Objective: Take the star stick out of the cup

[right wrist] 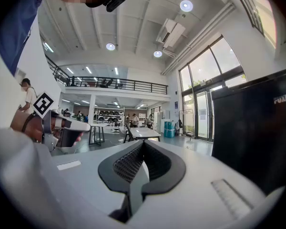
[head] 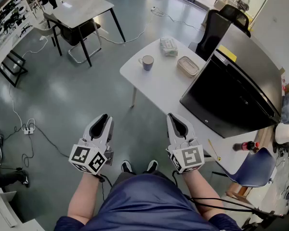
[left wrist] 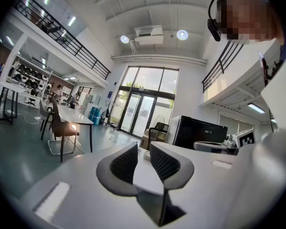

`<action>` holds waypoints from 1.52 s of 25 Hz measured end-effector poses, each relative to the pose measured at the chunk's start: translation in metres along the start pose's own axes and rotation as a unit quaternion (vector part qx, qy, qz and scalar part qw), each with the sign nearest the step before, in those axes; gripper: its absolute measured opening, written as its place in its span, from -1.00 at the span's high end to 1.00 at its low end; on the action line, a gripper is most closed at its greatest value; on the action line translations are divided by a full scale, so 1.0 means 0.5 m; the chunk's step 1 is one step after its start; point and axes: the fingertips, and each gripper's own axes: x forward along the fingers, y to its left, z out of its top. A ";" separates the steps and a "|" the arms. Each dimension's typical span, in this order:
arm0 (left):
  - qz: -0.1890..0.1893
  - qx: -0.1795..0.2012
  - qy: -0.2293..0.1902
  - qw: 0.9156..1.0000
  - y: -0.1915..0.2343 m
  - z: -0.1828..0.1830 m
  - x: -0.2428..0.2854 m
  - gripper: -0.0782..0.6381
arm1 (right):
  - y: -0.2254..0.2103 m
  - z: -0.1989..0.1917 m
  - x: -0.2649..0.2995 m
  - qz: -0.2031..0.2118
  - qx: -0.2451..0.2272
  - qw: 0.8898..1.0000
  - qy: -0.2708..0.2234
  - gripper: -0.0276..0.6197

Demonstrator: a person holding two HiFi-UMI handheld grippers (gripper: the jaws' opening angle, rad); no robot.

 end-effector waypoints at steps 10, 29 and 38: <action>0.020 -0.008 0.007 1.000 -0.037 -0.038 0.020 0.55 | -0.058 -0.041 -0.014 0.009 0.023 1.000 0.009 0.89; -0.019 -0.025 0.028 0.999 0.160 -0.017 0.165 0.55 | -0.069 -0.063 0.199 -0.037 0.017 0.998 0.041 0.89; -0.063 -0.032 0.050 0.996 0.278 0.005 0.242 0.55 | -0.061 -0.047 0.307 -0.089 0.012 0.995 0.052 0.89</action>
